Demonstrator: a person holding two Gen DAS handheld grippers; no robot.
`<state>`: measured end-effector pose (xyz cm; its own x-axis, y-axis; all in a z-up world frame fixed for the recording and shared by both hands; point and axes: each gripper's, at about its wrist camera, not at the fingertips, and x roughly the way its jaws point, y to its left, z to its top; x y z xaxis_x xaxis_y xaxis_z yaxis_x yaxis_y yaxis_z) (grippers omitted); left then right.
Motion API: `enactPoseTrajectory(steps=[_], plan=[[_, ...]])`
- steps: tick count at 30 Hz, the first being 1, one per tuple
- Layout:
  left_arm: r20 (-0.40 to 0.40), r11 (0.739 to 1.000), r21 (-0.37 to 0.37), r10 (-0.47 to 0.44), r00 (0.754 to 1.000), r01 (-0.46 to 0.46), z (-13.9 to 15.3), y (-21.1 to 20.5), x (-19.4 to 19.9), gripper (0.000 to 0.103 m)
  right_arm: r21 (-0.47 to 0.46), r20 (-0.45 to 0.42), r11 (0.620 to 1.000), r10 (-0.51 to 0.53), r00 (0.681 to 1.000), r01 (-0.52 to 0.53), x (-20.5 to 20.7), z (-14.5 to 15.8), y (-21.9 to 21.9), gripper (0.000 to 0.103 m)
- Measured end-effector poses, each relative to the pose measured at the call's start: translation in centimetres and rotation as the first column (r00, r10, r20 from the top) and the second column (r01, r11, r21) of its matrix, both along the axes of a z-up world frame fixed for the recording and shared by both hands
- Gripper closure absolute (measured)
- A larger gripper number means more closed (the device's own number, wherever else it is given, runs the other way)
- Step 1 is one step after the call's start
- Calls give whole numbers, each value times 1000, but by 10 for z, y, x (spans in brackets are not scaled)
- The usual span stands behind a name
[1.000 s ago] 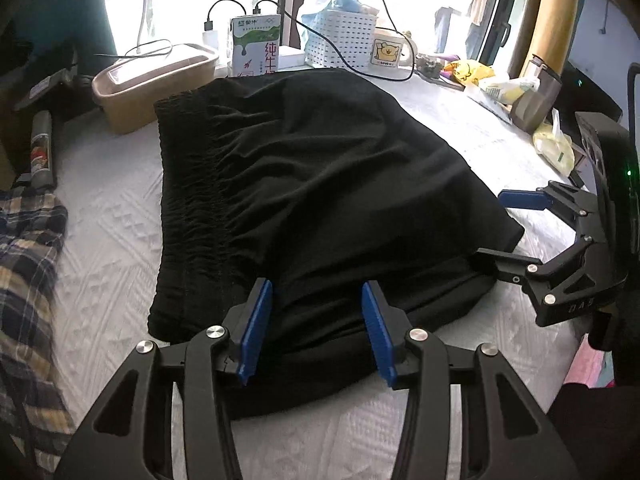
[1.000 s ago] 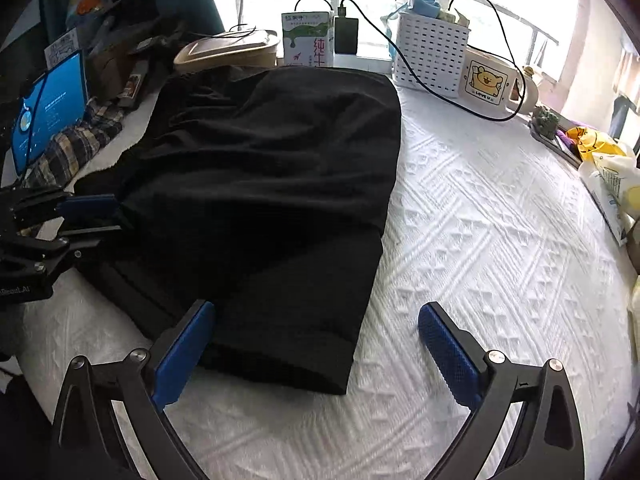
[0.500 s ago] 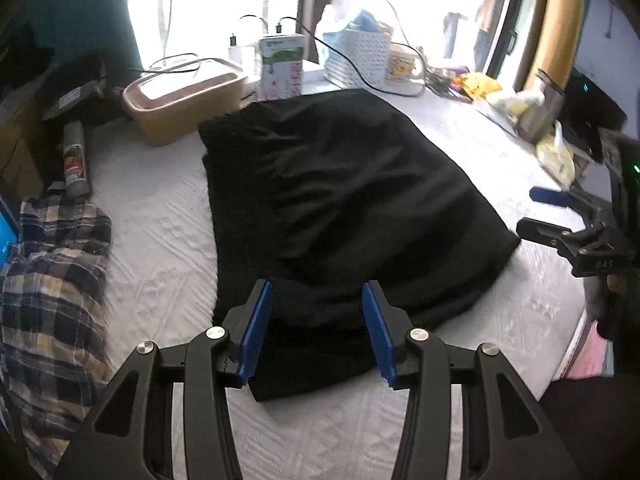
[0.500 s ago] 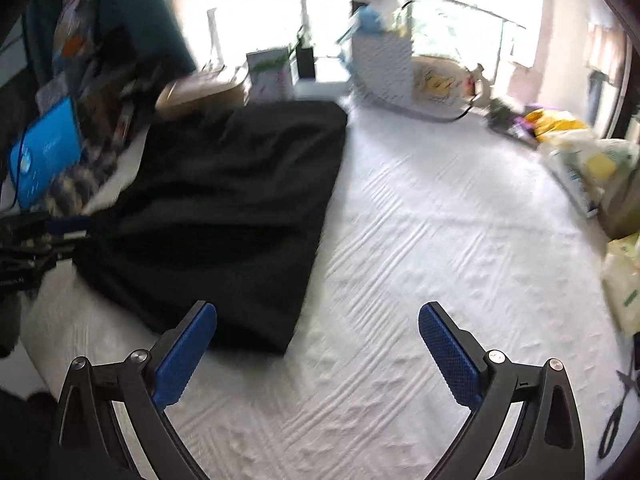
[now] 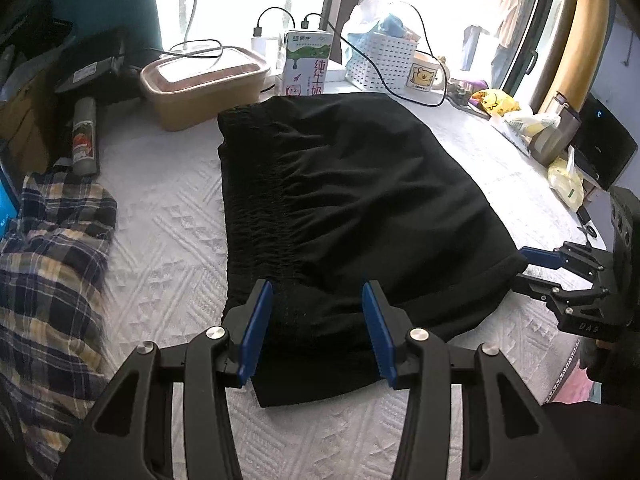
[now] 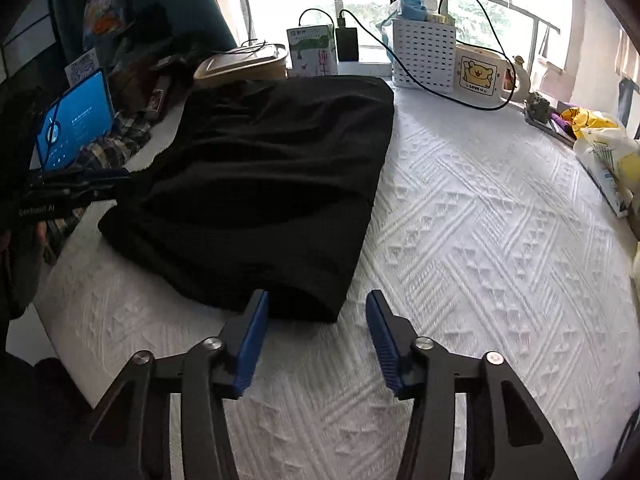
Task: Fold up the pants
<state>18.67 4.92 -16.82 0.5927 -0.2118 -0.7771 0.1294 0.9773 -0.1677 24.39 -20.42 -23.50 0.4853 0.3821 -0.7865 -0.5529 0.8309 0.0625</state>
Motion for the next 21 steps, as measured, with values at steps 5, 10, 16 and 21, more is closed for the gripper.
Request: enactPoseTrajectory(steps=[5, 10, 16, 21], plan=[[5, 1000, -1, -3, 1000, 3, 2, -1, -5, 56, 48, 22, 999, -17, 1000, 16, 6, -5, 3, 82], [10, 1000, -7, 8, 1000, -8, 3, 1, -12, 56, 26, 64, 1000, 1, 998, -2, -2, -2, 5, 97], [2, 1000, -13, 23, 1000, -23, 0, 5, -15, 56, -10, 73, 1000, 6, 997, -5, -23, -4, 4, 99], [-4, 1000, -6, 11, 1000, -11, -1, 3, -17, 56, -5, 71, 1000, -21, 997, 22, -32, -8, -1, 101]])
